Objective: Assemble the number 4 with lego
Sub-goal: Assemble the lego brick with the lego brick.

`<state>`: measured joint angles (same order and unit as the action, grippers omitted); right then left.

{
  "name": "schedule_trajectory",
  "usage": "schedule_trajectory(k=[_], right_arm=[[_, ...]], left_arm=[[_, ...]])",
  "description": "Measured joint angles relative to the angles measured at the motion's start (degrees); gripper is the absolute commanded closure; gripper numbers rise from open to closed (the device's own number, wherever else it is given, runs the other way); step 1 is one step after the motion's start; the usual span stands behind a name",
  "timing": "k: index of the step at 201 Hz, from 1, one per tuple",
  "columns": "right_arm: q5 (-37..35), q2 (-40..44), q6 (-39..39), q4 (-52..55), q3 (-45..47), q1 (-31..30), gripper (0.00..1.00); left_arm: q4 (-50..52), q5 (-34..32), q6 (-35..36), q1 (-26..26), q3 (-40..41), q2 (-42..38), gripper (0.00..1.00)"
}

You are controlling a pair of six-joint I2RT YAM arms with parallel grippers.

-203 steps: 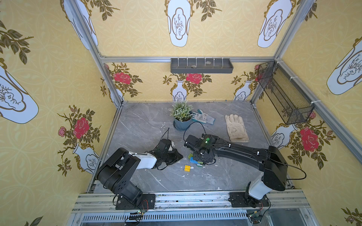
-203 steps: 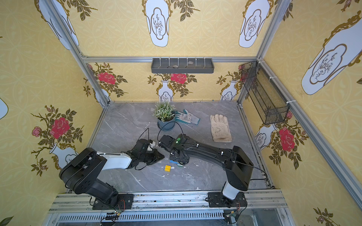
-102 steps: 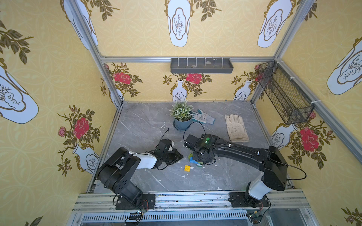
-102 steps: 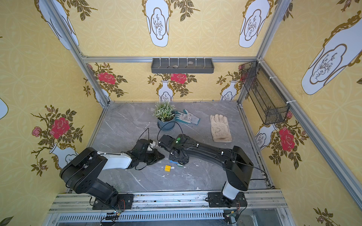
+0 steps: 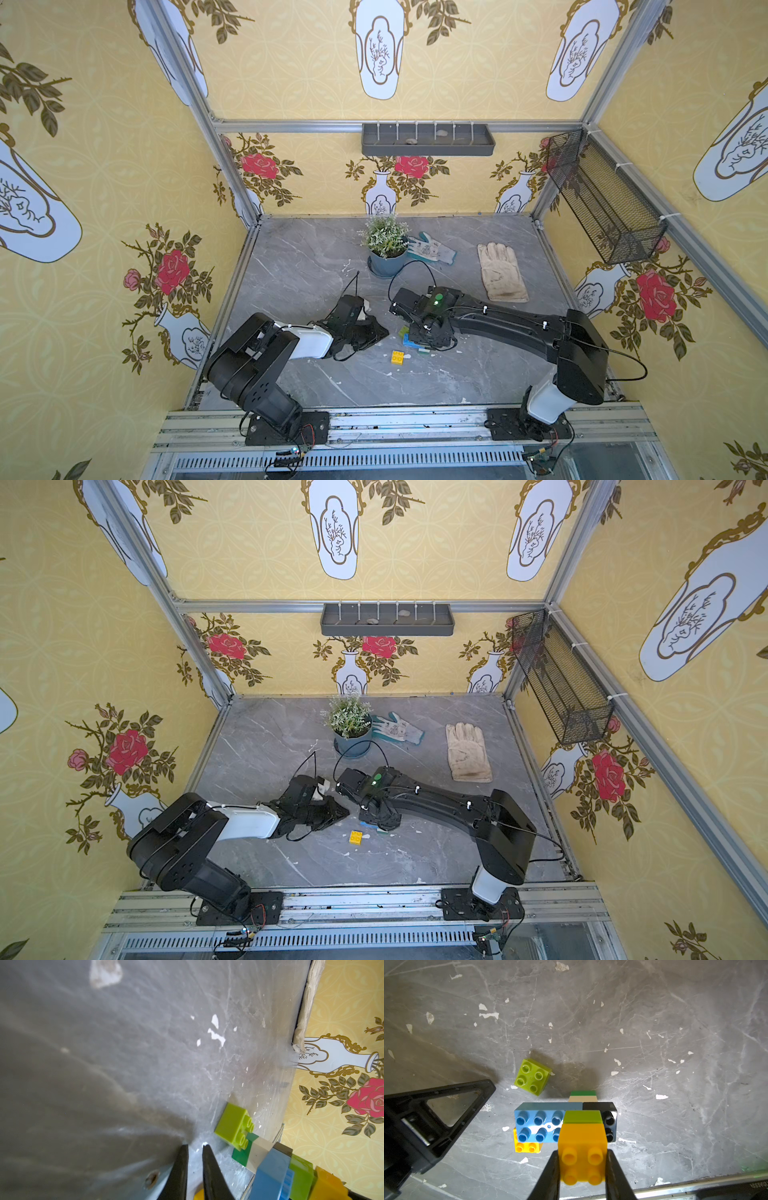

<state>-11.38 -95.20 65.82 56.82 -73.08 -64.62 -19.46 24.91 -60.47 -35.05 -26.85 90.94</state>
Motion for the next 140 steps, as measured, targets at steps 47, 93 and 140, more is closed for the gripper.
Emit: schedule_trajectory(k=[47, 93, 140], right_arm=[[-0.87, -0.17, 0.13, -1.99, 2.38, -0.15, 0.95], [-0.9, 0.44, 0.11, -2.51, 2.75, -0.13, 0.95], [-0.66, 0.39, -0.22, -2.25, 2.51, 0.09, 0.86]], left_arm=[[0.72, -0.31, 0.0, -0.02, 0.0, -0.55, 0.82], [10.95, -4.52, -0.02, -0.59, 0.68, -9.01, 0.66], [27.21, -14.47, -0.09, -12.41, -2.4, -23.76, 0.35]])
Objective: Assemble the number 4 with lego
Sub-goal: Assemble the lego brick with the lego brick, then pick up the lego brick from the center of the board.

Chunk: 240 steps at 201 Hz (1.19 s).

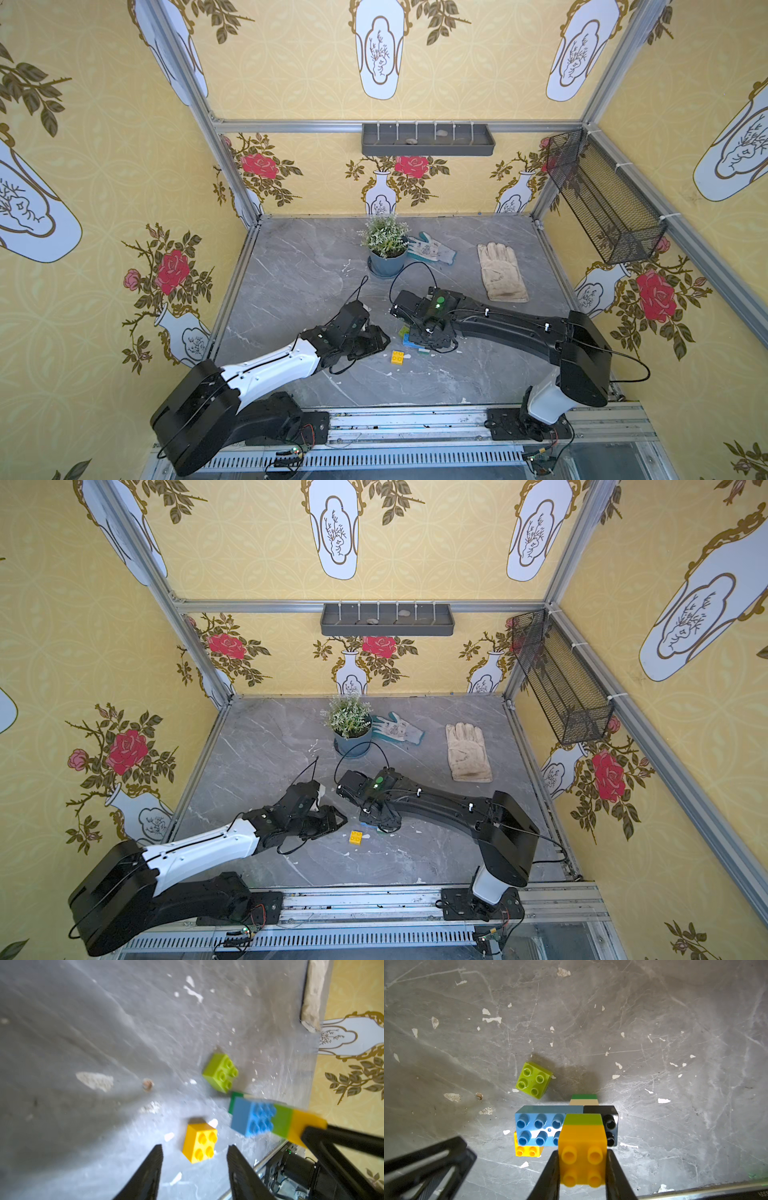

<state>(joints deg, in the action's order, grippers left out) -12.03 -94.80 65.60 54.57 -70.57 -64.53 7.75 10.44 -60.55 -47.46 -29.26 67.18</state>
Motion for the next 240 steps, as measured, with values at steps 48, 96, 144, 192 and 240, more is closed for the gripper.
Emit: schedule_trajectory(k=[48, 96, 144, 192, 240], right_arm=[[0.35, 1.03, -1.18, -1.05, 0.66, 0.17, 0.57], [1.11, 0.0, -2.45, -0.79, 0.31, 0.42, 0.49], [0.74, 1.75, -2.62, -0.42, -1.03, 0.39, 0.29], [-2.82, 12.04, -2.21, -0.13, -0.26, 0.39, 0.28], [-5.03, 21.64, -1.14, 1.64, 6.01, 4.48, 0.33]], left_arm=[[9.62, -6.01, -6.64, -8.35, 2.34, -6.32, 0.36], [6.93, -7.02, -8.92, -8.66, 2.49, -2.29, 0.38], [4.22, -7.06, -9.07, -8.7, 1.7, 0.11, 0.36], [3.28, -7.72, -7.69, -10.38, -3.28, 5.79, 0.41], [6.75, -10.62, -7.17, -12.96, -9.94, 11.93, 0.48]])
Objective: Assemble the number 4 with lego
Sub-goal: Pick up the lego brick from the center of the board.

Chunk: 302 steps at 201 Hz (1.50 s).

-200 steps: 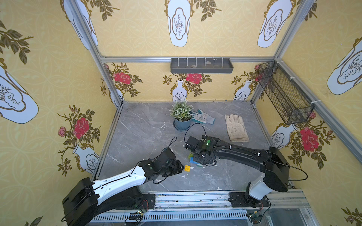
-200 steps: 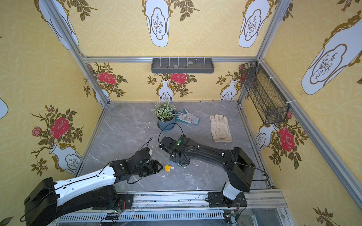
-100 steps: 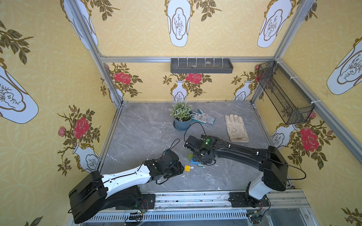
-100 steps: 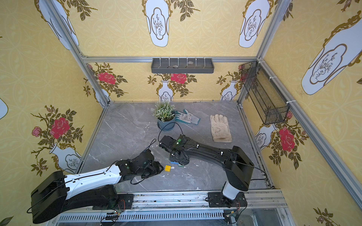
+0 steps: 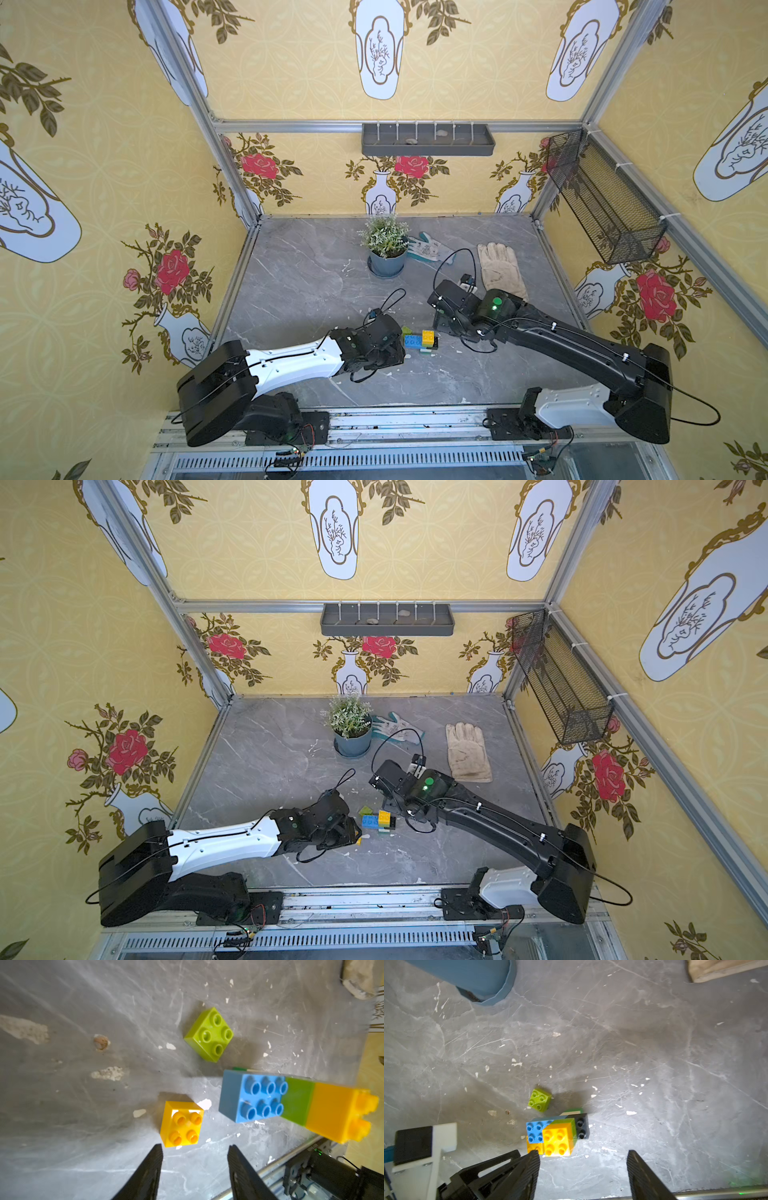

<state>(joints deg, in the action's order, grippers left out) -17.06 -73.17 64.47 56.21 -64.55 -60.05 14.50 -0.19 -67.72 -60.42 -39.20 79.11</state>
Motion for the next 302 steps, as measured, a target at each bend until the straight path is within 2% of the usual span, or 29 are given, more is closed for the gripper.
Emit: schedule_trajectory(k=[67, 98, 139, 179, 228, 267, 302], right_arm=[[0.09, 3.87, 0.59, 0.66, 3.21, 0.85, 0.36], [0.11, 4.42, 0.63, 0.66, 3.45, 1.16, 0.37], [0.13, 4.92, 1.16, 0.68, 3.74, 1.33, 0.38], [0.33, 4.85, 1.46, 0.63, 4.0, 1.31, 0.38], [0.76, 4.22, 1.46, 0.59, 4.0, 1.31, 0.38], [1.4, 3.5, 1.44, 0.22, 4.26, 1.31, 0.38], [1.49, 3.74, 1.46, 0.22, 4.52, 1.31, 0.39]], left_arm=[[8.96, -3.54, 0.2, -1.44, -7.58, 6.47, 0.52], [10.93, -3.61, 0.28, -1.46, -9.42, 9.94, 0.59], [11.28, -2.67, 0.81, -1.44, -9.73, 11.21, 0.59], [11.39, -2.34, 1.77, -1.36, -10.91, 11.8, 0.49], [11.87, -2.34, 3.23, -1.38, -12.98, 13.35, 0.51], [12.46, -2.08, 3.82, -1.38, -14.25, 14.8, 0.59], [13.4, -1.84, 3.82, -1.4, -14.38, 15.3, 0.62]])
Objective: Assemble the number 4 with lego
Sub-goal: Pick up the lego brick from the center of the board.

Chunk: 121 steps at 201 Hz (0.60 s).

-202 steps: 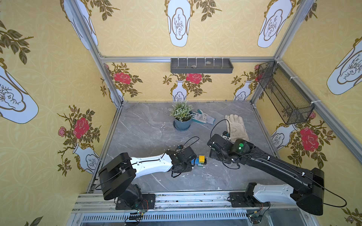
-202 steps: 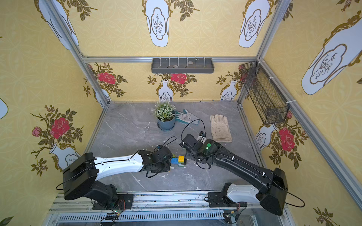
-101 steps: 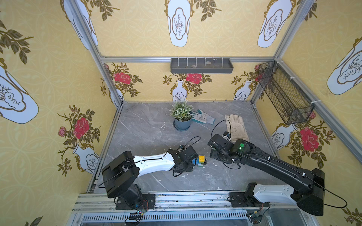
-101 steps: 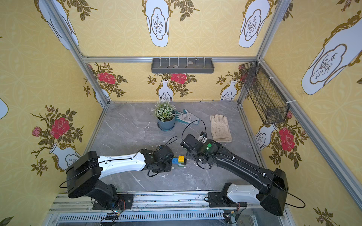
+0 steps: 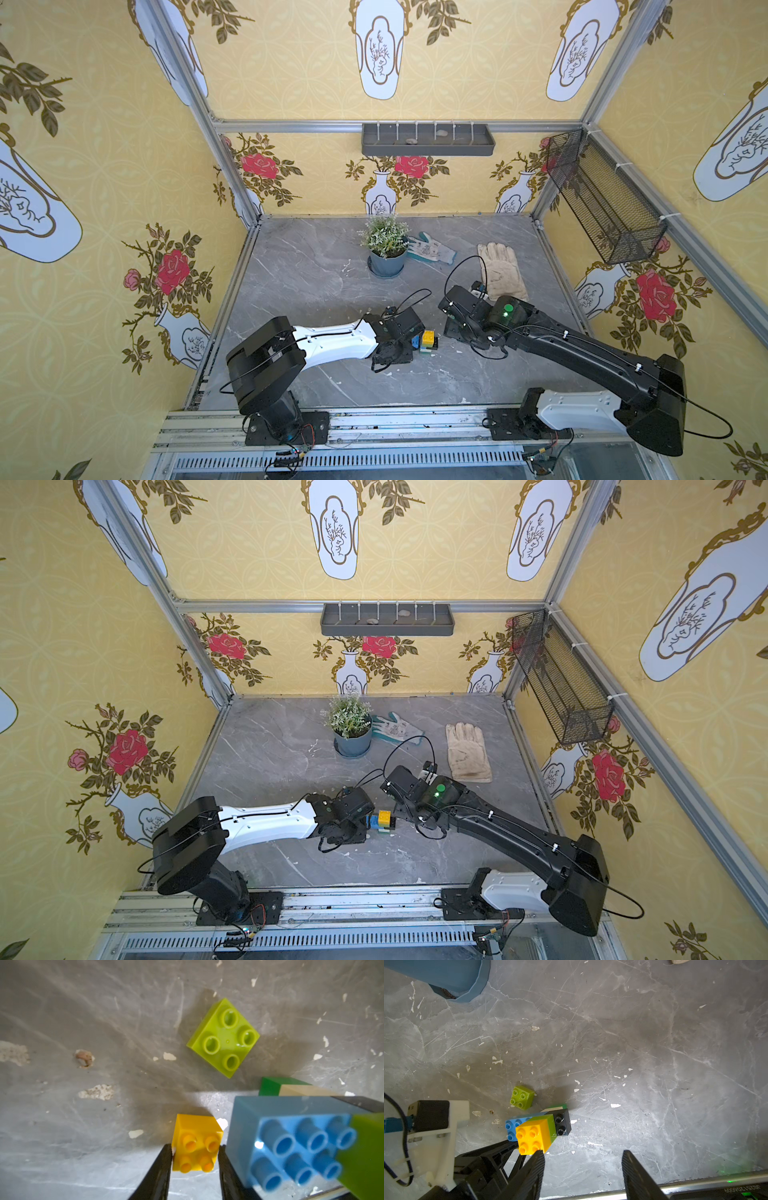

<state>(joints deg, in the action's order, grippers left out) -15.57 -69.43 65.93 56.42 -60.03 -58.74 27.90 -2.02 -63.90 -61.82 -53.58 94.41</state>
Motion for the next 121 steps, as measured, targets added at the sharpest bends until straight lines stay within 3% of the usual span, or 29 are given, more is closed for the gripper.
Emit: schedule_trajectory(k=[26, 42, 77, 121], right_arm=[[0.0, 0.48, 0.02, -0.02, 0.24, 0.02, 0.39], [0.0, 0.81, 0.04, 0.02, 0.48, 0.02, 0.4], [-0.04, 1.86, 0.46, 0.11, 1.18, 0.02, 0.41], [-0.13, 2.23, 0.48, 0.0, 1.33, -0.02, 0.42]], left_arm=[[1.14, 0.57, 0.17, -0.02, -1.68, 1.88, 0.5], [1.88, 0.81, 0.33, -0.02, -2.62, 3.21, 0.49], [3.1, 0.94, 0.28, 0.0, -2.05, 2.49, 0.66], [5.2, -0.15, -0.28, -0.07, -2.12, -0.42, 0.76]])
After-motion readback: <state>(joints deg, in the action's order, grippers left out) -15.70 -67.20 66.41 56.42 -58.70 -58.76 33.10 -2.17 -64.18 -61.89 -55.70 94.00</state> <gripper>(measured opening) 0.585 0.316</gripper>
